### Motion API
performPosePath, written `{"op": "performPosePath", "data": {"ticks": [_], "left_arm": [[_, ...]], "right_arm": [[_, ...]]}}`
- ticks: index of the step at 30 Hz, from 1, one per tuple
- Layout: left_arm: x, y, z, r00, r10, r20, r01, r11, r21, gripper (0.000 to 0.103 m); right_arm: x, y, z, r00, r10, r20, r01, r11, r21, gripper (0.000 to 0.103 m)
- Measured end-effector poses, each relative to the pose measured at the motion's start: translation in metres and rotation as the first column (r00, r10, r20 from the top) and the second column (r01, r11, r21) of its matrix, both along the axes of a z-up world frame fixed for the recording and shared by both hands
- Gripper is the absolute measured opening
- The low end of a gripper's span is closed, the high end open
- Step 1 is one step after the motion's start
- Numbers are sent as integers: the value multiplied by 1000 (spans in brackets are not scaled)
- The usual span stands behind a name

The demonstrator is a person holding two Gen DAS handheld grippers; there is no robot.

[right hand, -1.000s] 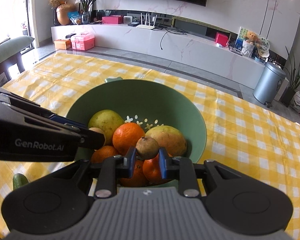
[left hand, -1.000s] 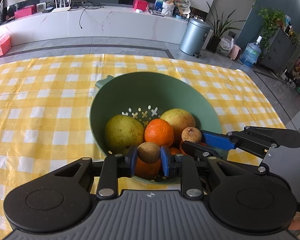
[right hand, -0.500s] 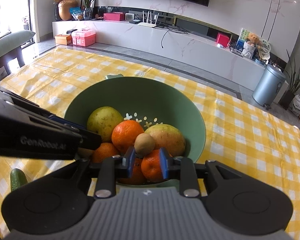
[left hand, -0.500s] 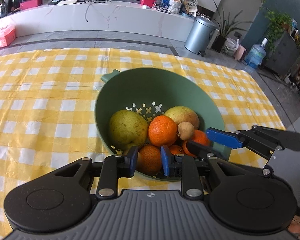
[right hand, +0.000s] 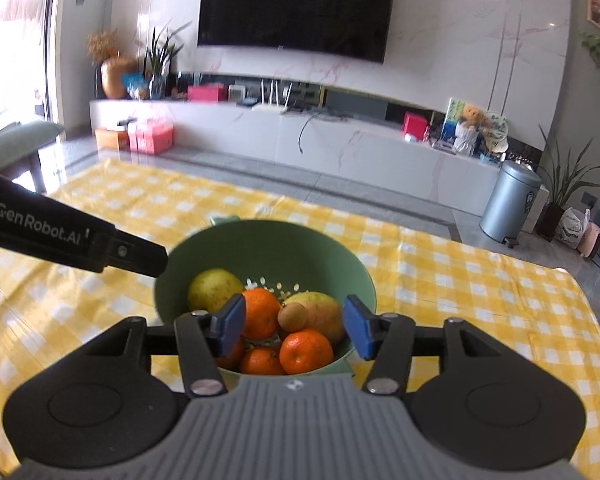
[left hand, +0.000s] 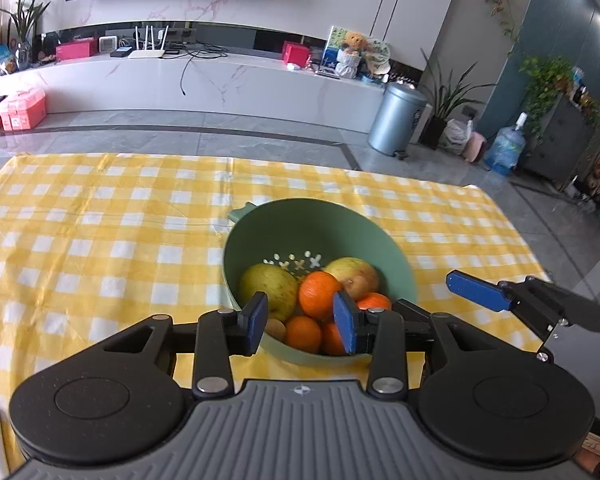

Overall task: Organize fruits
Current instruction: 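Move both grippers back toward the remaining kiwis and tomato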

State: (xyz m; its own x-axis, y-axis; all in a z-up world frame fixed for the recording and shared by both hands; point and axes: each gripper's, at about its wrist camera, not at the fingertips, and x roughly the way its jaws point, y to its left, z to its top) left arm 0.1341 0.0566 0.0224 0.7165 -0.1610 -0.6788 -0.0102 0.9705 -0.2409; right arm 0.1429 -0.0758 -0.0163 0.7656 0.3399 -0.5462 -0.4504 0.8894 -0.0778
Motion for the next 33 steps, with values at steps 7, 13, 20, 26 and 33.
{"op": "performPosePath", "data": {"ticks": [7,13,20,26,33], "left_arm": [[-28,-8,9,996,-87,17,86,994,74,44],[-46,-16,4,984,-176,9,174,979,110,44],[-55,-24,-22,966,-246,-81,255,959,127,44],[-57,-27,-49,941,-282,-186,308,943,128,44],[-54,-36,-74,909,-325,-259,360,928,96,44]], "right_arm": [[-34,-14,4,1000,-26,-2,26,997,71,53],[-52,-26,-7,998,-59,-35,62,994,94,53],[-63,-37,-28,992,-92,-82,99,992,82,53],[-70,-39,-50,991,-82,-109,87,995,39,50],[-67,-34,-67,987,-42,-153,48,998,35,41]]}}
